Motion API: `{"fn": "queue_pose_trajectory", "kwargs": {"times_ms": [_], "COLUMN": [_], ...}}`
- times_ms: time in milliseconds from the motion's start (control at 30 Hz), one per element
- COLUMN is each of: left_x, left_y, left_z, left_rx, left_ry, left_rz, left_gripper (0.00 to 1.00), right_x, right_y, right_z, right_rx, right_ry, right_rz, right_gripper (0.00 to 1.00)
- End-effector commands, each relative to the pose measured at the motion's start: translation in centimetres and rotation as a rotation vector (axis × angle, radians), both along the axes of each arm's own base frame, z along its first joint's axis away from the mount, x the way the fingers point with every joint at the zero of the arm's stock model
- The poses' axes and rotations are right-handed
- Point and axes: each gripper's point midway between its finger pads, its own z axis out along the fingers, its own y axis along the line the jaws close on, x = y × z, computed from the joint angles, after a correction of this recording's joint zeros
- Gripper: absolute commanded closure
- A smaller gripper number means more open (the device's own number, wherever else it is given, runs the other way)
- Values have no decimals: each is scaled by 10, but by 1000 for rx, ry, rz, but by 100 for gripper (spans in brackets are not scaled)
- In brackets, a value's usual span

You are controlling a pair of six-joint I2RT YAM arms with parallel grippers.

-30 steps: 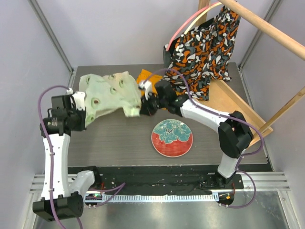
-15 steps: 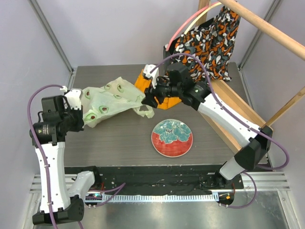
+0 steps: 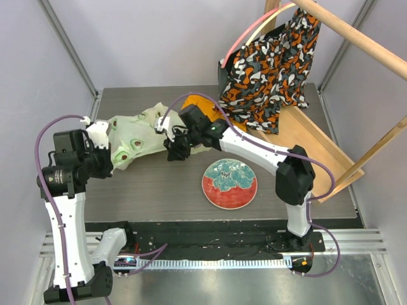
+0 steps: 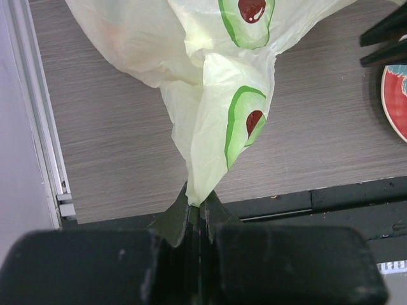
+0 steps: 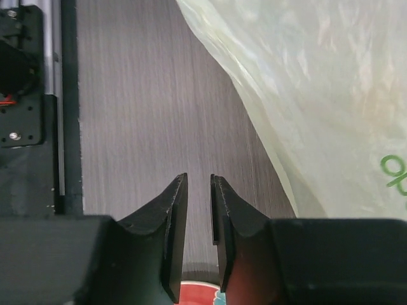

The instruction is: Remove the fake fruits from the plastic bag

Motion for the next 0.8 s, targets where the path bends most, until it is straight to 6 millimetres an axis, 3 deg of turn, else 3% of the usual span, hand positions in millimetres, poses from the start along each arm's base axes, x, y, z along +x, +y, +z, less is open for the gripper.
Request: {"fn": "queue_pose_trajectory", "kwargs": {"times_ms": [0,133,300,433,467,533,567,667,767], "left_x": [-4,-10,-16,-16,-15,-15,-16,-22,-25], "left_y": [-2,0,1,-1,-2,-5,-12,-28,-33], "left_z": [8,4,6,8,10,16,17,25,24], "left_rx": [-6,12,30,27,24,13,-11,-58,-81], "left_ry": [-28,-8,-6,-11,-17,-33,-34,-55,-53], "left_rz": [-8,-11,-19,-33,-38,-53,-81,-165,-181], "left_gripper": [100,100,100,100,100,100,100,100,100], "right_x": [31,47,51,74,82,106,118,145,139], "right_y": [19,30,30,35,41,44,46,47,46], "right_z": [44,55,57,52,34,31,13,10,12], "right_rx": [117,168,179,206,180,168,140,134,126], "right_ry": [-128,-163,-186,-243,-240,-276,-277,-317,-304], "right_rz": [-76,-127,-137,-233,-249,-339,-382,-501,-484], "right_gripper": [73,75,76,77,78,79,79,79,78]}}
